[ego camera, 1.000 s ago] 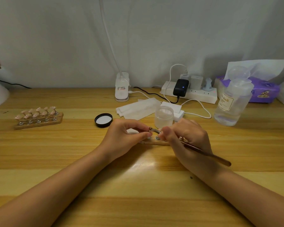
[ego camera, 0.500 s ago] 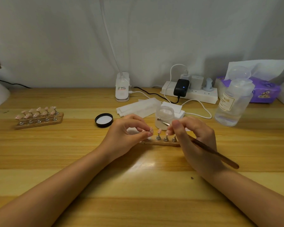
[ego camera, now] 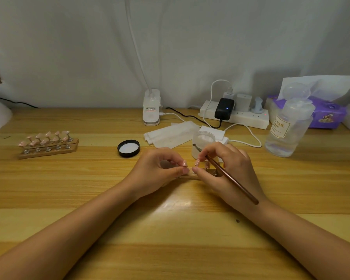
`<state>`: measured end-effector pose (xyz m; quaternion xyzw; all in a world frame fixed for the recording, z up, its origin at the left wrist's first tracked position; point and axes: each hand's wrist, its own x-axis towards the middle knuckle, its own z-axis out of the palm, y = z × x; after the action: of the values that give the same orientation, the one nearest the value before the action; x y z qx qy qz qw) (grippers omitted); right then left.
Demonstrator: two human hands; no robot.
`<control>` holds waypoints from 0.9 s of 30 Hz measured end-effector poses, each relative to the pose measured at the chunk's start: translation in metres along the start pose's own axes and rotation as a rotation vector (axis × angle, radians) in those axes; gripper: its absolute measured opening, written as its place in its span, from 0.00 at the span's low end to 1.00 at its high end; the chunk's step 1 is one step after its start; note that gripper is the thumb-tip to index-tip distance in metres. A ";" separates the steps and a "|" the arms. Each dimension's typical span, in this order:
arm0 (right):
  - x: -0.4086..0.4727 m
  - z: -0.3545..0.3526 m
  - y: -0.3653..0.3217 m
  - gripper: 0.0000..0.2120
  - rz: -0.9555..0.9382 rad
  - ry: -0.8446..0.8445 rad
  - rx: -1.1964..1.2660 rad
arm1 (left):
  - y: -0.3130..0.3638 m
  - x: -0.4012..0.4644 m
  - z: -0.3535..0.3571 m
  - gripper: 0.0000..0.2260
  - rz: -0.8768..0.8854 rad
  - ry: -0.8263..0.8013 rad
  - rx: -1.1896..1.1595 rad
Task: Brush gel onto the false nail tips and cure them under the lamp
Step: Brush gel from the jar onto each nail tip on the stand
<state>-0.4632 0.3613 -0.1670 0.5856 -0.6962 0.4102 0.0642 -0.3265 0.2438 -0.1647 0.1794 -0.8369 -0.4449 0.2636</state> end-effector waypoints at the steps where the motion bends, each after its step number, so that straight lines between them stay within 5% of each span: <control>1: 0.000 0.000 0.000 0.11 -0.009 0.000 -0.005 | 0.000 0.000 0.000 0.03 -0.005 0.002 -0.004; 9: -0.002 0.001 -0.003 0.08 -0.148 0.066 -0.073 | -0.003 0.000 0.001 0.07 -0.007 -0.020 0.020; 14: -0.003 0.000 -0.002 0.11 -0.171 0.151 0.023 | -0.004 -0.002 0.001 0.20 0.141 0.030 0.173; 21: -0.004 0.000 -0.003 0.10 -0.317 0.212 0.072 | -0.001 -0.007 0.005 0.08 0.407 0.123 0.358; 27: -0.003 -0.001 -0.004 0.16 -0.283 0.192 0.121 | 0.001 -0.005 0.004 0.08 0.466 0.185 0.348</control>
<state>-0.4591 0.3644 -0.1661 0.6387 -0.5716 0.4923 0.1518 -0.3252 0.2500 -0.1674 0.0650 -0.8917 -0.2041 0.3987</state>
